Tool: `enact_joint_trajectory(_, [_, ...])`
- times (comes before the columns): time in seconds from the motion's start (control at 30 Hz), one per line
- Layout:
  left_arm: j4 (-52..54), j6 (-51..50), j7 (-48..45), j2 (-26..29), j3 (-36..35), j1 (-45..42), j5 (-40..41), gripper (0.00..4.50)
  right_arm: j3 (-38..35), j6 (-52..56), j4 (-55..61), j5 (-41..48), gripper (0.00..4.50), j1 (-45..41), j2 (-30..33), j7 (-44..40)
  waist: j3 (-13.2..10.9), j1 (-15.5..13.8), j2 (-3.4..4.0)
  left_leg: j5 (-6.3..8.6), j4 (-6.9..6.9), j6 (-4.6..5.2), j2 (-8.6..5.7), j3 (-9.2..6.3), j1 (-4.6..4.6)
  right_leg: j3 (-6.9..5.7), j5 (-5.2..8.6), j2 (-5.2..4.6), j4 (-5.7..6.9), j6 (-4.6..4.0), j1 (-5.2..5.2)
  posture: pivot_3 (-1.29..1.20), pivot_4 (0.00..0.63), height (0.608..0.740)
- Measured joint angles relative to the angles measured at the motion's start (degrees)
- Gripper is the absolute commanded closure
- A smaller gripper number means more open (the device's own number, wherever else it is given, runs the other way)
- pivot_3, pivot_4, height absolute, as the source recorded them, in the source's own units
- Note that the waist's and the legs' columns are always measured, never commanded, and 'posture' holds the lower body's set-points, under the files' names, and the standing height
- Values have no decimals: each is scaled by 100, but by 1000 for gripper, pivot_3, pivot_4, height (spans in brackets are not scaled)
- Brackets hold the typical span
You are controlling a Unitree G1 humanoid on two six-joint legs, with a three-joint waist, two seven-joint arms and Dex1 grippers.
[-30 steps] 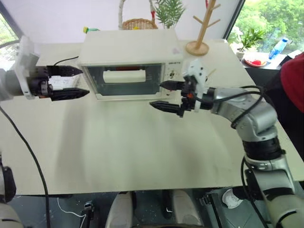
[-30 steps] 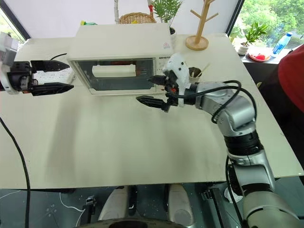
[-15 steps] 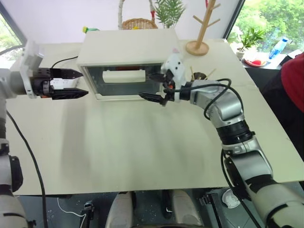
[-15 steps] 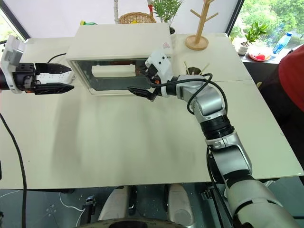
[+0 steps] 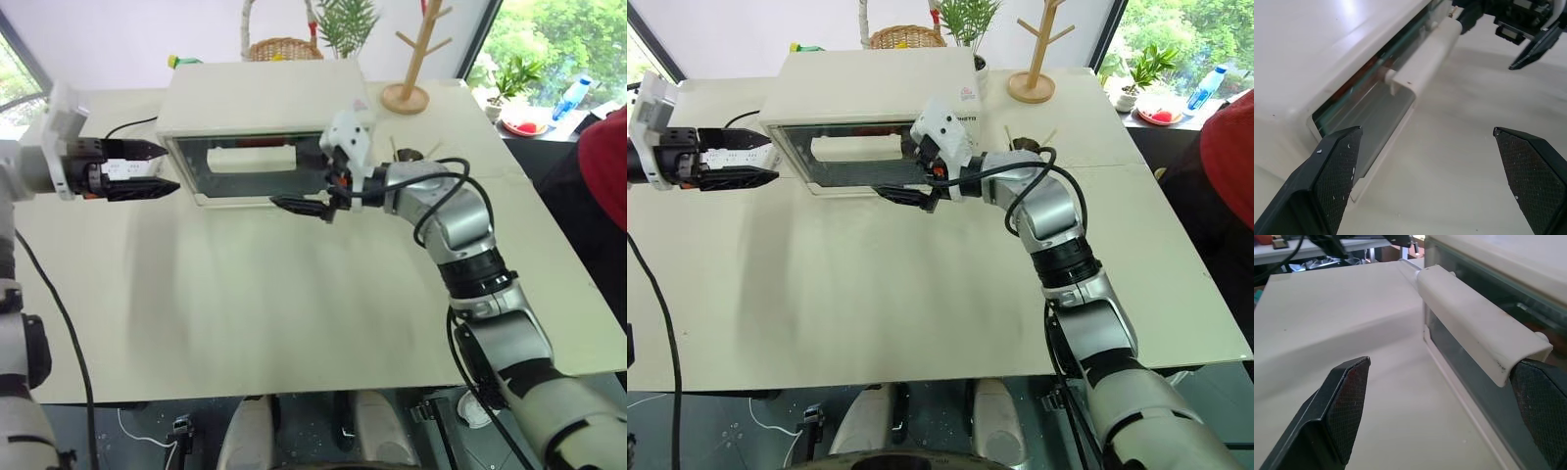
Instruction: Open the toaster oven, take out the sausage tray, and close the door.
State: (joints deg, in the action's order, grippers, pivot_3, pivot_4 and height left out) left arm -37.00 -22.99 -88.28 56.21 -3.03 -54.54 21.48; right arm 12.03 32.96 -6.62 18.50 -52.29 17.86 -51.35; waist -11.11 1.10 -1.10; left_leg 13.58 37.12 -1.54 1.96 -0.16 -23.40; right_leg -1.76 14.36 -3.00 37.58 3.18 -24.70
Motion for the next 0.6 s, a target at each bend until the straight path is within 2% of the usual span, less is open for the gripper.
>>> enact_joint_trajectory(0.27, [-251, -232, -1, -211, -1, -541, -81, 0, 15, 173, 595, 54, 42, 449, 13, -83, 0, 16, 0, 0, 0, 0, 5, -1, 0, 2, 0, 7, 11, -1, -7, 0, 150, 740])
enact_joint_trajectory(0.47, [-394, -354, 71, -295, -59, -843, -68, 2814, 73, 301, 953, 55, 0, 751, 12, -59, 0, 24, -1, 0, 0, 0, 8, -1, 3, 4, 0, 11, 15, -1, -7, 0, 150, 740])
enact_joint_trajectory(0.57, [-401, -56, 90, -360, -18, -687, -195, 4446, 120, 382, 1147, 68, 0, 956, 1, -31, 0, 27, -1, 0, 1, 0, 8, 0, 3, 5, 1, 11, 19, -2, -8, 0, 150, 740])
enact_joint_trajectory(0.6, [-394, 135, 78, -373, 36, -596, -288, 4446, 132, 410, 1193, 75, 0, 1004, -2, -17, 0, 28, -1, 0, 1, 0, 8, 0, 4, 5, 1, 11, 19, -2, -9, 0, 150, 740])
